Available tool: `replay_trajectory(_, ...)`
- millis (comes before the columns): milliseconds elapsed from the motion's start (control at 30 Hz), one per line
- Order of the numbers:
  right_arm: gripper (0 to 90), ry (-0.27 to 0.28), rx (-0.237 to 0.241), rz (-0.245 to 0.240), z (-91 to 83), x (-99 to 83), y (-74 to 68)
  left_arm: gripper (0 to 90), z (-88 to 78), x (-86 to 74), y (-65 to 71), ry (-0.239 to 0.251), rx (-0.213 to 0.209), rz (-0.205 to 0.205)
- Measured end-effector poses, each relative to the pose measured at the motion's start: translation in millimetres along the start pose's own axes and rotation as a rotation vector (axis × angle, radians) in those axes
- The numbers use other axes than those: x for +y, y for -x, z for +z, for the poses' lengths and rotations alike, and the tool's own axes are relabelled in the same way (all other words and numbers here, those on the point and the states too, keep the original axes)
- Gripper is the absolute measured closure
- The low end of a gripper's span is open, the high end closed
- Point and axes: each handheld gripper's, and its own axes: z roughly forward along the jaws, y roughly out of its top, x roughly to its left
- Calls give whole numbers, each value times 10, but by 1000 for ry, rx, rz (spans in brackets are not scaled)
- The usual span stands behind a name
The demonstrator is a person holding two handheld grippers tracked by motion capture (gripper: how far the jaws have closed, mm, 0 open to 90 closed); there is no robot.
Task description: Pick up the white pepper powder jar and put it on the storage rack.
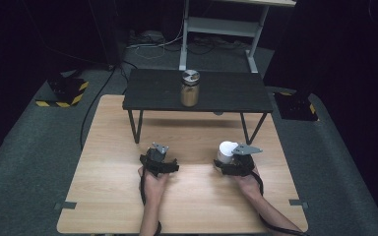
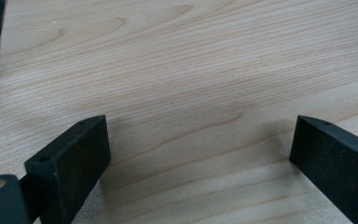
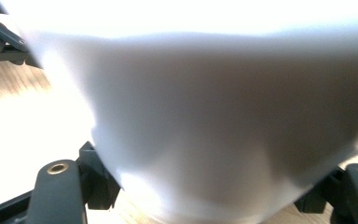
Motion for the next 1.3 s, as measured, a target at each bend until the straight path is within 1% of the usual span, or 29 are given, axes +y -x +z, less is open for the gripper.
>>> replay_trajectory(33, 297, 4, -1, -6, 0, -5, -6, 49, 0, 0, 0, 0, 0, 0)
replay_trajectory(100, 301, 5, -6, -12, -2, -6, -27, 49, 0, 0, 0, 0, 0, 0)
replay_trajectory(433, 304, 15, -16, -14, -2, -28, -47, 49, 0, 0, 0, 0, 0, 0)
replay_trajectory(867, 306, 13, -22, -18, -6, -21, -68, 51, -1, 0, 0, 0, 0, -1)
replay_trajectory(1133, 306, 29, -12, -27, -39, 31, -63, 51, -1, 0, -1, 0, 1, 1)
replay_trajectory(1300, 306, 32, 2, -27, -76, 77, -38, 51, -1, 0, -1, 0, 1, 1)
